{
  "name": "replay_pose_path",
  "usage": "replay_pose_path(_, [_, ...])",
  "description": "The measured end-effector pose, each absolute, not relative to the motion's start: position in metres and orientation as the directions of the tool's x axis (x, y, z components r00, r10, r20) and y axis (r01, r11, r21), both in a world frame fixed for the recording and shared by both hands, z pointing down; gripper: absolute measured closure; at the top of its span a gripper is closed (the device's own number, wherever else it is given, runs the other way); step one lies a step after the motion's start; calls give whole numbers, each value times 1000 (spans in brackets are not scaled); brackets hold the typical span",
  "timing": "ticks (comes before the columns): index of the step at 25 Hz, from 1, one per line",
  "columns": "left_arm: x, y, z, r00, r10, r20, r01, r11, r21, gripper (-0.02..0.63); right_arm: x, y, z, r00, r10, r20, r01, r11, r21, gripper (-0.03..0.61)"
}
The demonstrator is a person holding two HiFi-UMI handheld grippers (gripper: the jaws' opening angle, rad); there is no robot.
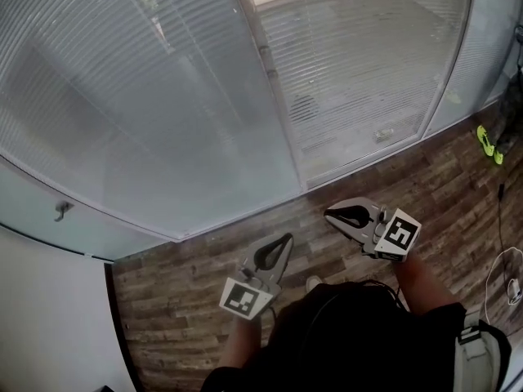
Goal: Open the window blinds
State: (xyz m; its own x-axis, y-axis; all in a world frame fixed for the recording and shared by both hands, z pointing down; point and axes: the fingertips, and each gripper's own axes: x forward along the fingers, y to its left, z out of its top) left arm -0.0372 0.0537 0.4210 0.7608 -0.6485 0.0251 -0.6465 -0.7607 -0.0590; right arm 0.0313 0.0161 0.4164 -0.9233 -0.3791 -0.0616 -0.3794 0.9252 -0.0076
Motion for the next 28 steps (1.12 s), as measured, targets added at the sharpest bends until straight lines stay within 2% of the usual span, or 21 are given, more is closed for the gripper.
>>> replay_pose_path(13, [-87, 29, 430, 793, -609, 8, -608, -792, -45, 609, -22, -4, 418, -910, -413, -25, -414, 910, 35, 574])
replay_pose_path(28, [-79, 15, 438, 807, -590, 20, -590, -807, -30, 609, -14, -17, 429, -906, -422, 3, -422, 906, 6, 574])
